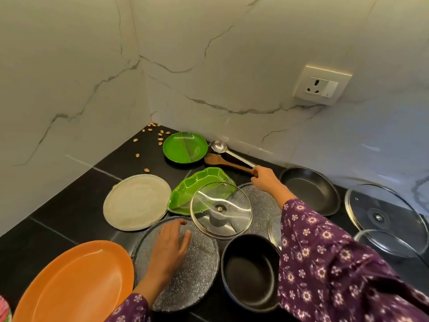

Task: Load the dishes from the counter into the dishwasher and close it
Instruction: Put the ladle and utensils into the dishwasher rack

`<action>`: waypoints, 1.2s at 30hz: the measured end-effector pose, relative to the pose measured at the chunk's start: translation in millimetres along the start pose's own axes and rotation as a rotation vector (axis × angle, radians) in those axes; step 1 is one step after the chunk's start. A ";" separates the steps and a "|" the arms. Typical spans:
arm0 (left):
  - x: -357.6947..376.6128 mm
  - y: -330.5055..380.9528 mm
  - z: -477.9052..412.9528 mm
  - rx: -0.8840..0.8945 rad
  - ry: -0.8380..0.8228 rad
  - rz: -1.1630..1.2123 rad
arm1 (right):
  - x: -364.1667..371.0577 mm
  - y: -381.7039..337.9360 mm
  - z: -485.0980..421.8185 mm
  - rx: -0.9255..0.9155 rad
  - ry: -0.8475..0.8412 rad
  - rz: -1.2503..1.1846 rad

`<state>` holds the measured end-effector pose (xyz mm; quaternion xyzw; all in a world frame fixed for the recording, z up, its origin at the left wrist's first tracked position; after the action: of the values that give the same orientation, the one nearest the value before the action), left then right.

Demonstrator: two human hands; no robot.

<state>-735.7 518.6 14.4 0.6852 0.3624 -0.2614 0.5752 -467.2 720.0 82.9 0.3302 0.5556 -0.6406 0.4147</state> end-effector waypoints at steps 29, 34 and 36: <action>-19.1 50.1 -46.9 0.123 0.135 0.033 | -16.5 10.7 -39.2 -0.063 0.185 -0.002; -14.5 113.9 -41.2 0.250 0.143 0.101 | -71.5 35.1 15.8 -0.089 0.255 -0.085; -6.0 144.0 -37.0 0.307 0.131 0.135 | -94.9 53.6 46.5 -0.096 0.293 -0.101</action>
<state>-626.6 542.7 112.8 0.8033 0.3081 -0.2292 0.4552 -375.7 687.7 151.0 0.3713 0.6561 -0.5783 0.3118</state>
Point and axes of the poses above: each hand's wrist, its own z-axis away from the middle knuckle, its own x-axis out of the palm, y = z × x, the point moved 3 cm from there along -z, towards the middle knuckle, and after that the axes turned 3 degrees about -z, right-handed, at the moved point
